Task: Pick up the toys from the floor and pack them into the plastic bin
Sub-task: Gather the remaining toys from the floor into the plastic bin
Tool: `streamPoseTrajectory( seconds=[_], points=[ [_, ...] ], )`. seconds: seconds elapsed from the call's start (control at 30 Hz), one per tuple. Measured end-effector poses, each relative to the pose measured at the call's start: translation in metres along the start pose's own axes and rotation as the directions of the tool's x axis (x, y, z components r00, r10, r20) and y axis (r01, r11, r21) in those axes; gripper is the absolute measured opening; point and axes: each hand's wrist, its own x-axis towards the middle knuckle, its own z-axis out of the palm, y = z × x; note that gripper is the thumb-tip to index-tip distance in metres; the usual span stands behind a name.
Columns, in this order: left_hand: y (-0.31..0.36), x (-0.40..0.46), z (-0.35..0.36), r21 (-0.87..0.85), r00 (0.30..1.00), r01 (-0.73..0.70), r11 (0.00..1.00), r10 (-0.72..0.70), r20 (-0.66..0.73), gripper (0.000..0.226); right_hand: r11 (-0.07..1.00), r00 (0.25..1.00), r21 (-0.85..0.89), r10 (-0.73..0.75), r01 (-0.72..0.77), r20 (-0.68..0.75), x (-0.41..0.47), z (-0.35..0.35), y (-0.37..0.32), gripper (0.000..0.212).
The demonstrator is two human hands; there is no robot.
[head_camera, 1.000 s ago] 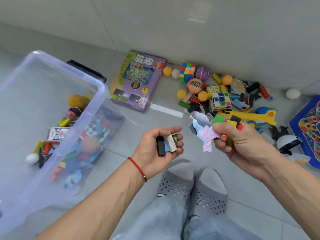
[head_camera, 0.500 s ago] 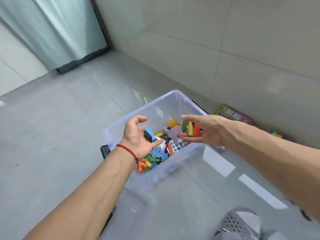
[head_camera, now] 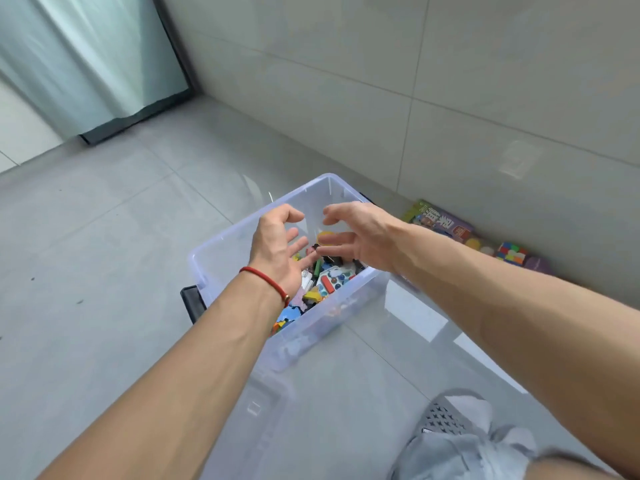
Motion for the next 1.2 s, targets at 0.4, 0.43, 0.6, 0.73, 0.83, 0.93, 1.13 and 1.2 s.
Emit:
streamPoseTrajectory(
  seconds=[0.4,0.43,0.6,0.73,0.83,0.93,1.13,1.2],
  points=[
    [-0.106,-0.047,0.083,0.293,0.91,-0.057,0.954,-0.071,0.409,0.03,0.785,0.974,-0.6,0.019,-0.156,-0.227,-0.101,-0.198,0.053,0.02],
    [-0.122,-0.05,0.095,0.334,0.891,-0.046,0.941,-0.113,0.439,0.028,0.791,0.957,-0.578,0.033,-0.202,-0.29,-0.118,-0.224,0.064,0.019],
    [-0.204,-0.053,0.152,0.513,0.802,0.01,0.859,-0.313,0.509,0.021,0.782,0.819,-0.442,0.145,-0.439,-0.556,-0.192,-0.333,0.136,0.019],
    [-0.27,-0.04,0.19,0.672,0.755,-0.034,0.74,-0.421,0.502,0.02,0.845,0.65,-0.265,0.123,-0.464,-0.75,-0.209,-0.379,0.225,0.014],
    [-0.322,-0.025,0.209,0.774,0.725,-0.157,0.613,-0.461,0.513,0.019,0.912,0.483,-0.049,0.169,-0.407,-0.859,-0.203,-0.383,0.293,0.012],
    [-0.366,-0.012,0.216,0.785,0.695,-0.323,0.528,-0.431,0.576,0.024,0.91,0.293,-0.042,0.089,-0.413,-0.952,-0.192,-0.377,0.34,0.02],
    [-0.426,0.0,0.224,0.747,0.631,-0.448,0.492,-0.418,0.654,0.03,0.661,0.016,-0.361,-0.467,-0.657,-0.884,-0.182,-0.411,0.358,0.06],
    [-0.437,-0.003,0.222,0.725,0.607,-0.471,0.503,-0.411,0.68,0.031,0.626,0.004,-0.291,-0.418,-0.723,-0.909,-0.182,-0.44,0.353,0.081]
  ],
)
